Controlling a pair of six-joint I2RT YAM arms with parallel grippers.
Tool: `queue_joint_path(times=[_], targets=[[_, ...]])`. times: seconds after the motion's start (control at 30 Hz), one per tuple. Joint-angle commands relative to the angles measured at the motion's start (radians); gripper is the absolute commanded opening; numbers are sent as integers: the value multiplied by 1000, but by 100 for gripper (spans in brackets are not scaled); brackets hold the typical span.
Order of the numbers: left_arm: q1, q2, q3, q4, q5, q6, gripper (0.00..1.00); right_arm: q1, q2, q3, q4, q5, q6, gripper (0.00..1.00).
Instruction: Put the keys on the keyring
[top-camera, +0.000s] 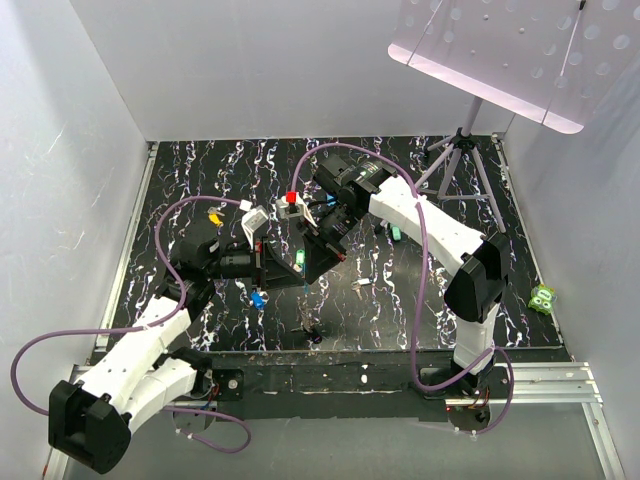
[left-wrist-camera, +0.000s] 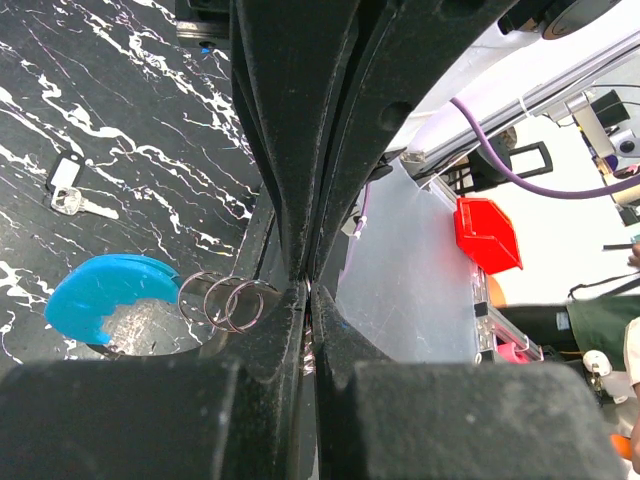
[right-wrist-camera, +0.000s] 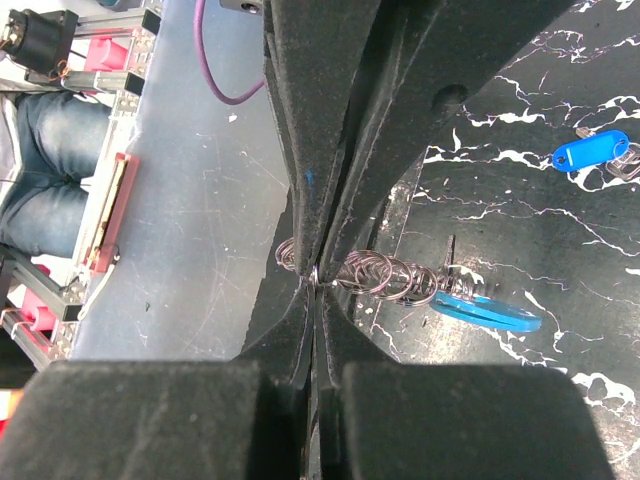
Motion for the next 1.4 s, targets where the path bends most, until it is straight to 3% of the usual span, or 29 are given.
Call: queue_joint_path(times=[0.0, 0.07, 0.17, 0.2, 0.27, 0.57, 0.83, 1.37], targets=[[-4, -10, 36, -10, 9, 22, 0, 5, -6, 41, -9, -51, 7, 1], [-4, -22, 30, 5, -2, 22, 0, 3, -9, 40, -7, -54, 6, 5], [-5, -58, 7, 32, -23, 25, 0, 0, -27, 41, -18, -44, -5, 43], [-4, -74, 1, 43, -29, 25, 0, -4, -35, 44, -27, -35, -8, 52], [-4, -117, -26, 87, -47, 20, 0, -26, -66, 40, -33, -33, -13, 57], [-4, -309, -221, 422, -192, -62, 0, -75, -362, -253, 106, 31, -62, 59], [-5, -299, -295, 661, -222, -116, 0, -151, -399, -295, 128, -11, -66, 60], [-4, -263, -298, 780, -181, -110, 0, -201, -440, -357, 149, -54, -74, 61]])
